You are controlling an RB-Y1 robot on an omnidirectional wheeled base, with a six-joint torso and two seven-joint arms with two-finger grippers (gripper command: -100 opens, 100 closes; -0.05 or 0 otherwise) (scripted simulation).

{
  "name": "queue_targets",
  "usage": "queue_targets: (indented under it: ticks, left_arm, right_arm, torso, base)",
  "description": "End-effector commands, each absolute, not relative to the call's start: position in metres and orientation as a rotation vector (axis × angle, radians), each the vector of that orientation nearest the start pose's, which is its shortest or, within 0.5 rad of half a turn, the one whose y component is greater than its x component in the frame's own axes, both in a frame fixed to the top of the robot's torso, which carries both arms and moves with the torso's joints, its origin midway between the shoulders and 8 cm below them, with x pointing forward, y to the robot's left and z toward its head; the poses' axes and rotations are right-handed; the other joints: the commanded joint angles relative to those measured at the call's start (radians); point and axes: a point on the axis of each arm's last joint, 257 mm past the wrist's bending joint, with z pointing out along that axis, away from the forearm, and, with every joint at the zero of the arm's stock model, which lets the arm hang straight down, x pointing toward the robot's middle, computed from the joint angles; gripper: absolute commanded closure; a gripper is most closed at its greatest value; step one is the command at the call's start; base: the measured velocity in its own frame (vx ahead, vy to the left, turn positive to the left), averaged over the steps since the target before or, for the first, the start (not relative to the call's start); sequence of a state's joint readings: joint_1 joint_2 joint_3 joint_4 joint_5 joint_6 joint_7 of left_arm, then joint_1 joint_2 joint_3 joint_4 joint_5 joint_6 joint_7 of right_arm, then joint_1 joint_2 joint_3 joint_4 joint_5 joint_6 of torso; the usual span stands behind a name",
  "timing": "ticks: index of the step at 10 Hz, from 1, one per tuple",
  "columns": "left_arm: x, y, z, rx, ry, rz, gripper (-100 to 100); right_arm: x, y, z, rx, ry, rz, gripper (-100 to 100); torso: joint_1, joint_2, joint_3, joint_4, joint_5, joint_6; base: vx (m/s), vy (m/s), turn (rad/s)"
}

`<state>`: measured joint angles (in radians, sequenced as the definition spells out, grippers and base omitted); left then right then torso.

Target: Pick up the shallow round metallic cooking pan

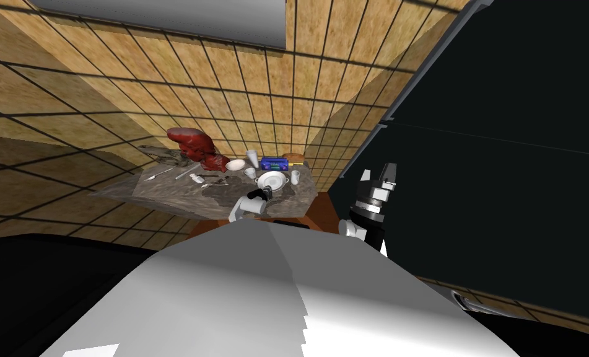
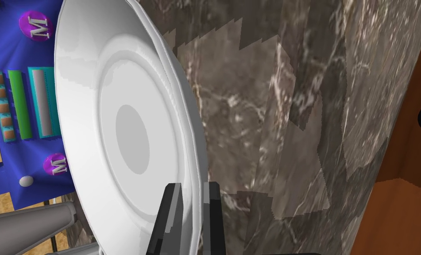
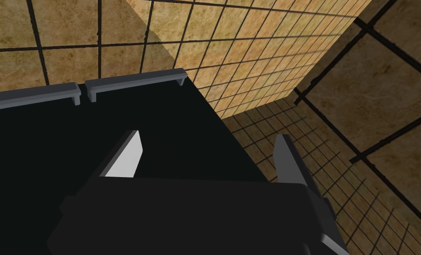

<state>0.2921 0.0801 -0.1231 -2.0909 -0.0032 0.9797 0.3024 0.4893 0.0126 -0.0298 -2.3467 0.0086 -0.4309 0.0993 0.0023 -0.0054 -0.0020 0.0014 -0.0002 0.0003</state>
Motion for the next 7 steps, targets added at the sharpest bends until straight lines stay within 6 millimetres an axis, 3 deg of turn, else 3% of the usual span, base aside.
queue_targets:
  ticks: [1, 2, 3, 6, 7]
  left_arm:
    - [0.399, 0.228, -0.337, -1.953, 1.54, -0.85, 100]
    - [0.399, 0.228, -0.337, -1.952, 1.54, -0.85, 0]
    - [0.399, 0.229, -0.328, -1.945, 1.532, -0.857, 100]
    - [0.396, 0.229, -0.325, -1.945, 1.532, -0.856, 100]
    - [0.395, 0.229, -0.325, -1.946, 1.533, -0.855, 0]
  right_arm:
    - [0.34, -0.287, 0.045, 0.615, 0.623, 1.179, 0]
    - [0.34, -0.287, 0.045, 0.615, 0.623, 1.179, 0]
    - [0.34, -0.287, 0.045, 0.615, 0.623, 1.179, 0]
    - [0.34, -0.287, 0.045, 0.615, 0.623, 1.179, 0]
    - [0.34, -0.287, 0.045, 0.615, 0.623, 1.179, 0]
  torso:
    - [0.0, 0.0, 0.0, 0.0, 0.0, 0.0]
    - [0.0, 0.0, 0.0, 0.0, 0.0, 0.0]
    - [0.0, 0.0, 0.0, 0.0, 0.0, 0.0]
    - [0.0, 0.004, 0.003, 0.001, 0.0, -0.001]
    - [0.0, 0.003, 0.002, 0.001, 0.0, -0.001]
  base:
    - [0.0, 0.0, 0.0]
    - [0.0, 0.0, 0.0]
    - [-0.018, 0.004, -0.008]
    - [-0.026, 0.002, -0.002]
    - [0.0, 0.0, 0.0]
